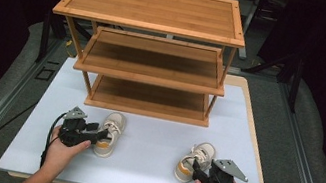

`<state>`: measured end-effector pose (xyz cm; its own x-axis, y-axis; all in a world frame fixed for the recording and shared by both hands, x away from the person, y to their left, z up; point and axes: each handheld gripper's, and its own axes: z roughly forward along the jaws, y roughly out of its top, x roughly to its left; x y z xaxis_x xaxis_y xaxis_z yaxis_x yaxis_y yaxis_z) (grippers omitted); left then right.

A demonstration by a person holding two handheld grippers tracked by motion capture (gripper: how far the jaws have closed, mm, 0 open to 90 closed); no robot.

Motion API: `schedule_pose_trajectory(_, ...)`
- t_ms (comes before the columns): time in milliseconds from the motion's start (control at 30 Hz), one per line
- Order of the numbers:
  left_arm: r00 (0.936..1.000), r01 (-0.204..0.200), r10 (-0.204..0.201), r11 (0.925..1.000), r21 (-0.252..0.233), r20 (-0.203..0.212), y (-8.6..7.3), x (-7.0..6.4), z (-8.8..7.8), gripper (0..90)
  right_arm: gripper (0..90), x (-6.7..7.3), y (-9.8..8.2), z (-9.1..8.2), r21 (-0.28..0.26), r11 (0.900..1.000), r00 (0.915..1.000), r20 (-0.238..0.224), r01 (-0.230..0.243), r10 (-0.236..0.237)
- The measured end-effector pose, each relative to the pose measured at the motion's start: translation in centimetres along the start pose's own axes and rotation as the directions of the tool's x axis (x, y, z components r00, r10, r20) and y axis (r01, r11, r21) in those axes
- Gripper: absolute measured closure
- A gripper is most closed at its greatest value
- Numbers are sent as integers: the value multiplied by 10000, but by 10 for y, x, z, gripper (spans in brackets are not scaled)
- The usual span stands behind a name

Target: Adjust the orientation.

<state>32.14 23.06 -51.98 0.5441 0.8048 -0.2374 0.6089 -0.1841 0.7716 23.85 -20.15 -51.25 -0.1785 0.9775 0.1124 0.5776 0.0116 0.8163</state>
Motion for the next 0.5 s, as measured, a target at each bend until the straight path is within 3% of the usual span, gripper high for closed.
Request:
schedule_pose_trajectory(33, 10000, 15, -15, 10000, -12, -1, 0, -1, 0, 439, 382, 4, -3, 1, 91, 10000, 9969, -785, 13, -6)
schedule_pose_trajectory(67, 10000, 15, -15, 10000, -12, -1, 0, -1, 0, 440, 392, 8, -4, 2, 160, 9999, 9997, -247, 35, -31)
schedule_pose_trajectory(200, 10000, 32, -32, 10000, -15, 20, -1, 0, 0, 442, 400, 7, -7, 6, 134, 9995, 9995, -49, -301, 301)
schedule_pose_trajectory(300, 9997, 146, -147, 9999, 26, 186, -1, 0, 2, 450, 417, 2, -9, 8, 180, 9967, 9962, -351, -794, 800)
schedule_pose_trajectory(433, 9999, 116, -117, 9999, 64, 116, 0, -1, 2, 472, 472, 2, -7, 9, 218, 9965, 9956, -450, -813, 822)
schedule_pose_trajectory(467, 9999, 108, -108, 9999, 55, 59, 0, -1, 2, 488, 508, 2, -7, 9, 199, 9957, 9942, -568, -906, 916)
schedule_pose_trajectory(500, 9999, 74, -74, 10000, 40, -118, 1, -2, 2, 545, 539, 1, -6, 12, 194, 9946, 9898, -980, -1017, 1031)
